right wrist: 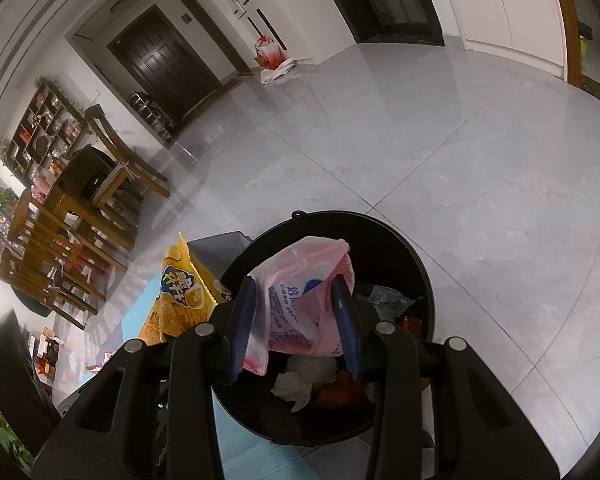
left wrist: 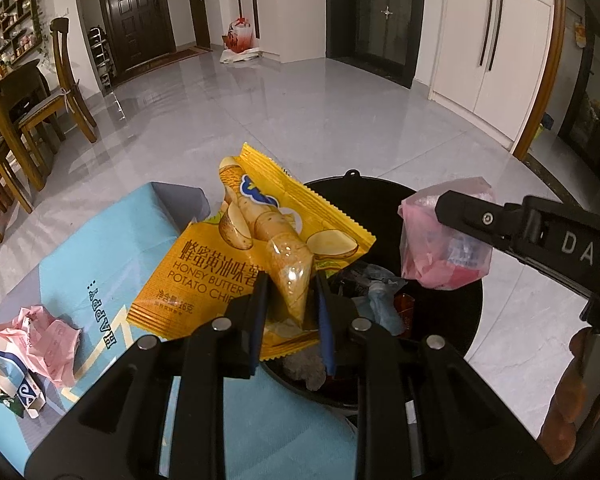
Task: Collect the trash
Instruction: 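Carry the chip bag and pink bag over the black bin and release both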
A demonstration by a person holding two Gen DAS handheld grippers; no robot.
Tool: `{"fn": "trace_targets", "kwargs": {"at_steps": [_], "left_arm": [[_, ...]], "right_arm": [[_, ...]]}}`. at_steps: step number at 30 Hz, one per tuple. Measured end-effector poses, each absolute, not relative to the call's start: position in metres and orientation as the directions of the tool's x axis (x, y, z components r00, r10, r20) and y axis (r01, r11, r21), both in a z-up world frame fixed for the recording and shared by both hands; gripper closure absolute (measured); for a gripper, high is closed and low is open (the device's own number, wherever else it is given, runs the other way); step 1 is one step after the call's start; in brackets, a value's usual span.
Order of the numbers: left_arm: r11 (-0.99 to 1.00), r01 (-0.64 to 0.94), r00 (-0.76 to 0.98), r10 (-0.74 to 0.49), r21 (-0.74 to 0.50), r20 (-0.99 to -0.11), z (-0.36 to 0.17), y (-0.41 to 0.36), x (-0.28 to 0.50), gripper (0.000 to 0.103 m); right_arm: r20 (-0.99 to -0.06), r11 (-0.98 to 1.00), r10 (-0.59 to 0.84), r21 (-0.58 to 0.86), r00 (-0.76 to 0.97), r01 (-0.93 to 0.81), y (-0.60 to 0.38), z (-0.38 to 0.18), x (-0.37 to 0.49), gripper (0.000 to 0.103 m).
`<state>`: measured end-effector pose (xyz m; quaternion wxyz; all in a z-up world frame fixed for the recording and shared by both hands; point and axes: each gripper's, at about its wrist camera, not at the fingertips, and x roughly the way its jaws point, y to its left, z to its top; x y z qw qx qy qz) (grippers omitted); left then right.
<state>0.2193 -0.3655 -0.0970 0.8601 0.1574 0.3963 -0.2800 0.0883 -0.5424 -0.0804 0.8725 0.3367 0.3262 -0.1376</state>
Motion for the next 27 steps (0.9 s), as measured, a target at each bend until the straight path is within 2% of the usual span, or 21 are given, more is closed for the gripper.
{"fn": "trace_targets", "kwargs": {"at_steps": [27], "left_arm": [[0.792,0.608,0.521,-0.353,0.048,-0.777,-0.1006,-0.3722,0.2190,0.074]], "right_arm": [[-0.681,0.744,-0.003,0.488,0.733,0.457,-0.5420,-0.0849,0.0952,0.062]]}}
